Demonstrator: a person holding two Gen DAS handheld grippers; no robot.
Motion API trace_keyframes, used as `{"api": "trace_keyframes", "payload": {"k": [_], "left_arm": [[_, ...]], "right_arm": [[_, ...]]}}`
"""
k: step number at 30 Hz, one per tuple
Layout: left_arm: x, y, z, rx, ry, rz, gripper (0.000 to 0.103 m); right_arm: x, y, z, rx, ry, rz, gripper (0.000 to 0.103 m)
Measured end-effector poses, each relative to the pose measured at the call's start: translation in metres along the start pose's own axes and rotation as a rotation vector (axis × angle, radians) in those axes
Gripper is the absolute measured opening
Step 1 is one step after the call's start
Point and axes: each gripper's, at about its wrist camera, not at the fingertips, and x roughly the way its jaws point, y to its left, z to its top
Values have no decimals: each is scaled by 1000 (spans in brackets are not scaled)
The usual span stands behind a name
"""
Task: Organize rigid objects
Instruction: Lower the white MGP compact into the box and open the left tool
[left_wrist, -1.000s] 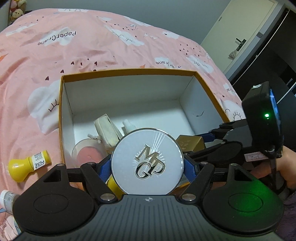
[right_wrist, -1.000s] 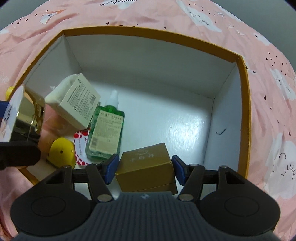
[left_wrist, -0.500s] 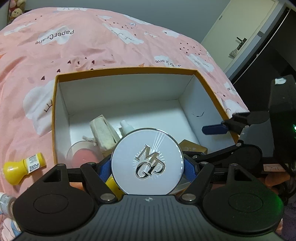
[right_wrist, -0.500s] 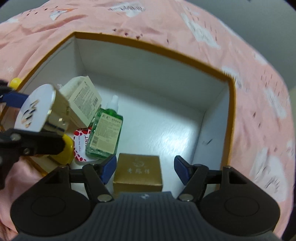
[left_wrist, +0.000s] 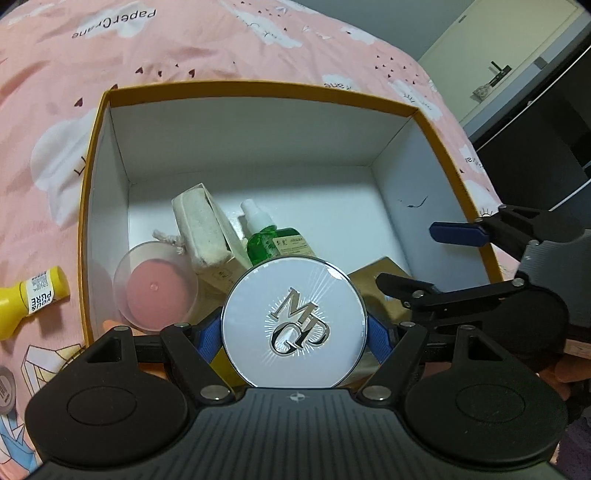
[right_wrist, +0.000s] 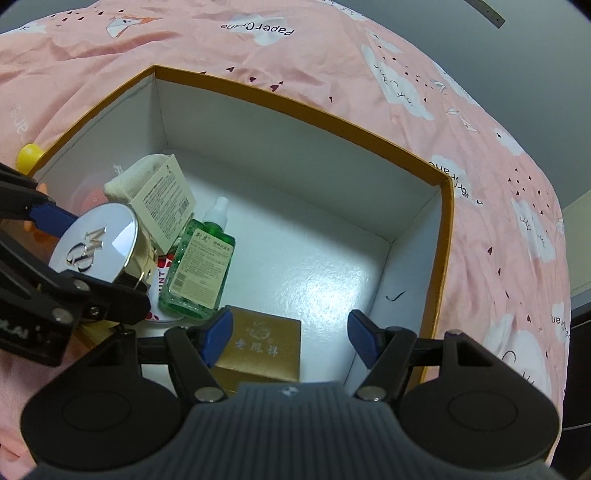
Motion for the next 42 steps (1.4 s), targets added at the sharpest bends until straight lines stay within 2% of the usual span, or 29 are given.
{"api": "trace_keyframes", "payload": {"k": [10, 13, 17, 29, 35, 42], "left_arm": [[1, -4, 0, 11, 6, 23, 88], [1, -5, 0, 13, 1, 38, 91], [-5, -4, 0, 10, -26, 18, 96], [-25, -13, -2, 42, -90, 6, 96], [-41, -17, -5, 55, -139, 21, 95], [-67, -21, -14, 83, -220, 64, 90]], "right_arm": [[-2, 3, 0, 1, -4, -6, 69], [-4, 3, -1, 4, -7, -12, 71], [-7, 4, -1, -2, -20, -32, 78], [-16, 12, -2, -36, -39, -41, 79], [-26, 18, -1, -51, -63, -54, 79], [-42, 22, 4, -11, -111, -45, 79]]}}
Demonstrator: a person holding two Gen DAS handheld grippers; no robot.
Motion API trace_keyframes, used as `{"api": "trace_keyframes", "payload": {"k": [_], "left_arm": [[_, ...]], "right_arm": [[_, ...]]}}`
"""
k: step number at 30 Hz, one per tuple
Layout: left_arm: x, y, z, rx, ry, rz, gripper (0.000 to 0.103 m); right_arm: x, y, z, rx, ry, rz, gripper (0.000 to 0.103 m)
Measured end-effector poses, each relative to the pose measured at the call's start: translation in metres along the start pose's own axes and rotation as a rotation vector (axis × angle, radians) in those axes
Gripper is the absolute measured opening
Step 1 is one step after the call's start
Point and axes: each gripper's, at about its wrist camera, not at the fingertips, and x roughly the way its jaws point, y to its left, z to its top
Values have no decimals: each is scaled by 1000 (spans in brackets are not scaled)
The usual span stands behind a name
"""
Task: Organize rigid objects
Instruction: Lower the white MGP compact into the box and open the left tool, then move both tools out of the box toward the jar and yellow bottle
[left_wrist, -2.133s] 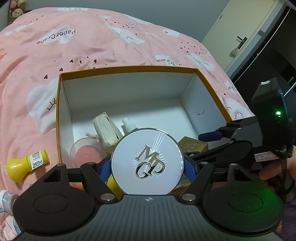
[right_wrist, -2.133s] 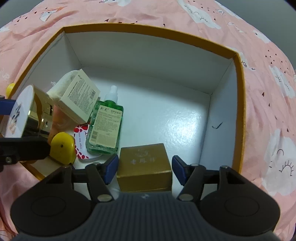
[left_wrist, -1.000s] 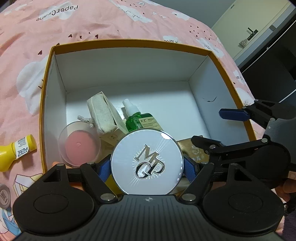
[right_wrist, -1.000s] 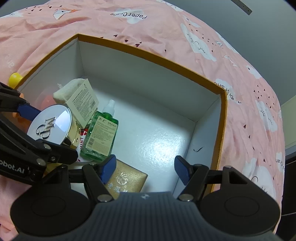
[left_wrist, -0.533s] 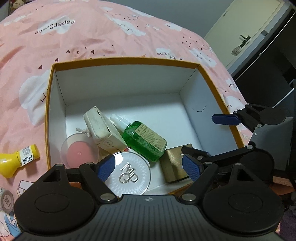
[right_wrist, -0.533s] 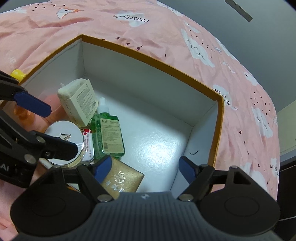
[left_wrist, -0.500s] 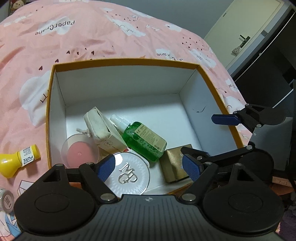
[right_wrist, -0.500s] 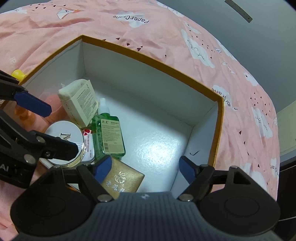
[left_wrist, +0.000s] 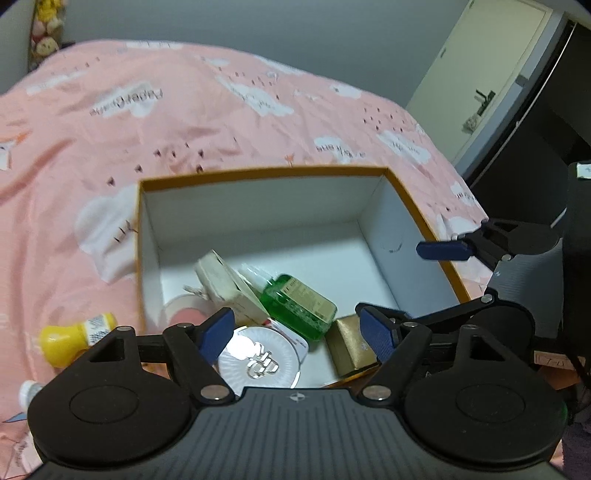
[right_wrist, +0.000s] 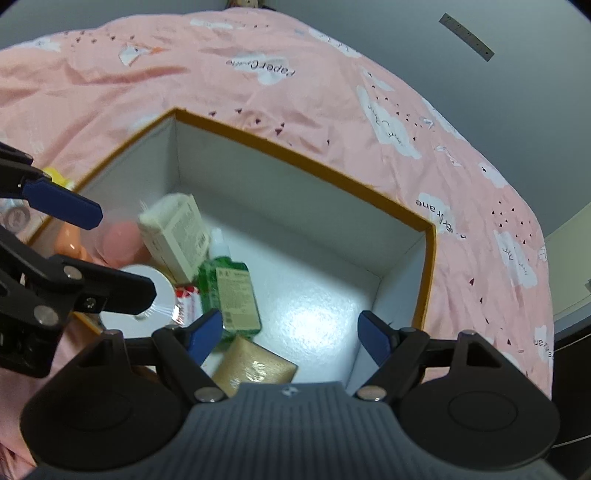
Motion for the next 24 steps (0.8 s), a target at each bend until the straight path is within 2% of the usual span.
{"api": "trace_keyframes", "payload": {"k": [10, 17, 24], "left_arm": [[-41, 13, -7, -21, -104, 62, 87], [-61, 33, -13, -53, -129, 99, 84], [-75, 62, -21, -88, -120, 117, 81]], "right_arm": [[-21, 27, 10, 24, -75, 78, 79], [-34, 53, 24, -5, -139, 141, 79], [-38, 74, 38, -49, -176, 187, 79]]}}
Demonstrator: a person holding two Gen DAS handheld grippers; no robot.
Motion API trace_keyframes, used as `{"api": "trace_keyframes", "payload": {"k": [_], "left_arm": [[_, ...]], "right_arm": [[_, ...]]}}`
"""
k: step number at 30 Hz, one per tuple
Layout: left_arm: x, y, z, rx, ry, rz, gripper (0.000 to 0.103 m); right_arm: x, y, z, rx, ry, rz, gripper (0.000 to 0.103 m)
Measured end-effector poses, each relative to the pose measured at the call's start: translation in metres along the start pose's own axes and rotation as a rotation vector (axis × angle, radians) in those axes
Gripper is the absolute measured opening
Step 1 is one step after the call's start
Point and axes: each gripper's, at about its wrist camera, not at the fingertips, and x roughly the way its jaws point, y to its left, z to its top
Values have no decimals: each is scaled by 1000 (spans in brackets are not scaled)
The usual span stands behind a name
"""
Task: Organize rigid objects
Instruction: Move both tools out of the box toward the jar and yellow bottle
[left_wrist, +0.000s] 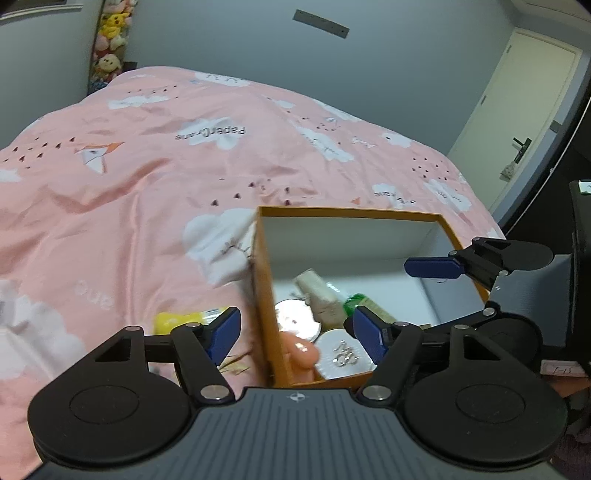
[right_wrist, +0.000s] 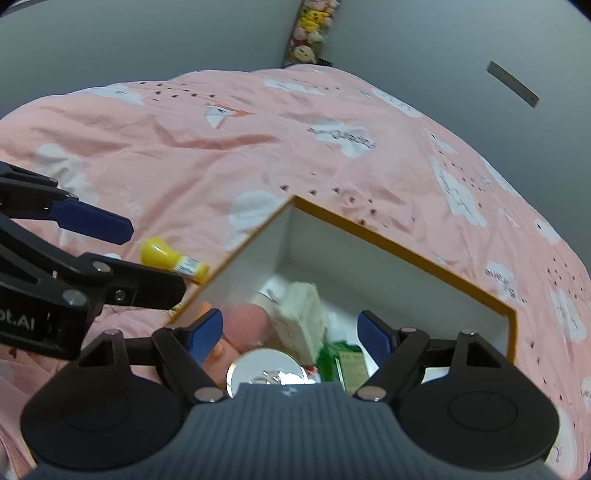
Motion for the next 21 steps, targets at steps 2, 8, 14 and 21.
{"api": "trace_keyframes", "payload": {"k": [2, 8, 14, 21], "left_arm": [[-4, 10, 0, -8, 1, 10, 81], [-13, 34, -1, -24, 18, 56, 78], [-13, 66, -11, -74, 79, 94, 78], [-11, 96, -30, -141, 123, 140, 73]], "right_arm": [[0, 7, 4, -12, -9, 17, 78], [8, 27, 19, -58, -14, 63, 72], [15, 50, 34, -155, -16, 123, 72], [36, 74, 49, -250, 41, 186, 48]]}}
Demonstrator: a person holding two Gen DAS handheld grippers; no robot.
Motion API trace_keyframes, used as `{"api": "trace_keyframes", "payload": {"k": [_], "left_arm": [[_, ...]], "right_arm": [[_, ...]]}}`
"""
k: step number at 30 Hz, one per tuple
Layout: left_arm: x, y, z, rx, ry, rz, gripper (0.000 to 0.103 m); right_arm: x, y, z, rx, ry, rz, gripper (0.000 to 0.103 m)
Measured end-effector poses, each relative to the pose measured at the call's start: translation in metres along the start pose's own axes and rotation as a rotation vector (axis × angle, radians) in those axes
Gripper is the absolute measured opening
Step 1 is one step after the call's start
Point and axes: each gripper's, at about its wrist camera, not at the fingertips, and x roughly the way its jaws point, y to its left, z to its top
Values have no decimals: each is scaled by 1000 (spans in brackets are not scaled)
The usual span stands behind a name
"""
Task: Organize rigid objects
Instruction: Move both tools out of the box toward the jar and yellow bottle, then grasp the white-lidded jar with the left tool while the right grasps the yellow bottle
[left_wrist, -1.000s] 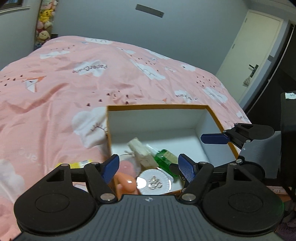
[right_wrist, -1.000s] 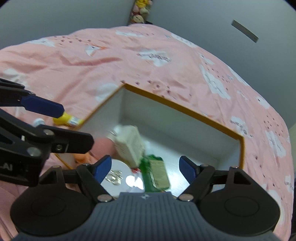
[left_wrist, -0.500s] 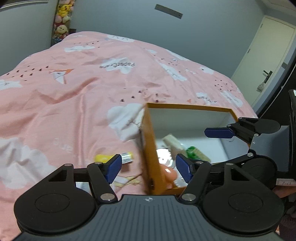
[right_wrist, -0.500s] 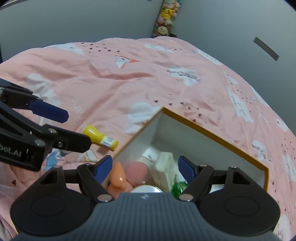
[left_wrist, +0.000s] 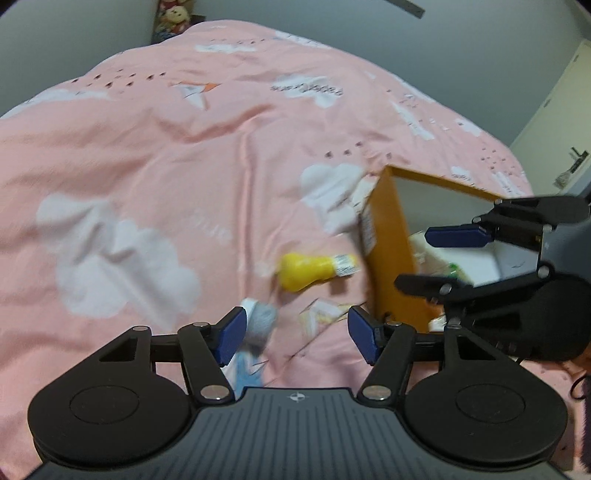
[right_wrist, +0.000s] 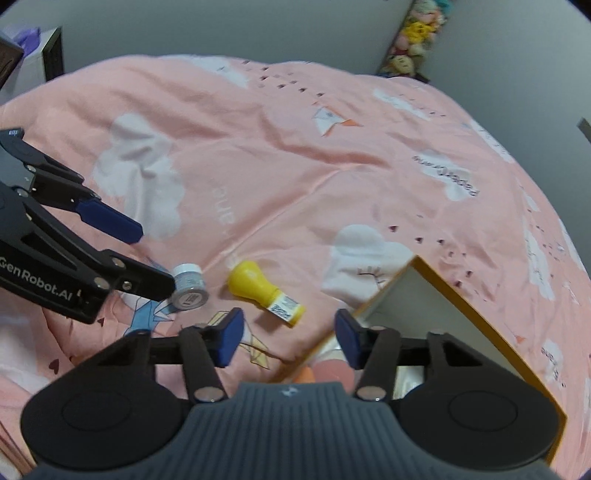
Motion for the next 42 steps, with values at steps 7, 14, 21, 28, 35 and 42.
{"api": "trace_keyframes", "payload": {"k": [7, 14, 21, 28, 35, 42], "left_arm": [[16, 15, -16, -30, 83, 7, 72], [42, 8, -7, 60, 80, 84, 72], [73, 9, -2, 96, 114, 130, 76], [92, 12, -3, 87, 117, 100, 75], [108, 18, -5, 63, 142, 84, 48], [105, 21, -6, 32, 118, 86, 40]], "right_arm": [[32, 2, 7, -42, 77, 49, 43], [53, 9, 10, -124, 120, 86, 43], [72, 10, 19, -192, 150, 97, 44], [92, 13, 25, -255, 189, 99, 45], [102, 18, 33, -315, 202, 101, 45], [114, 22, 39, -336, 214, 110, 49]]}}
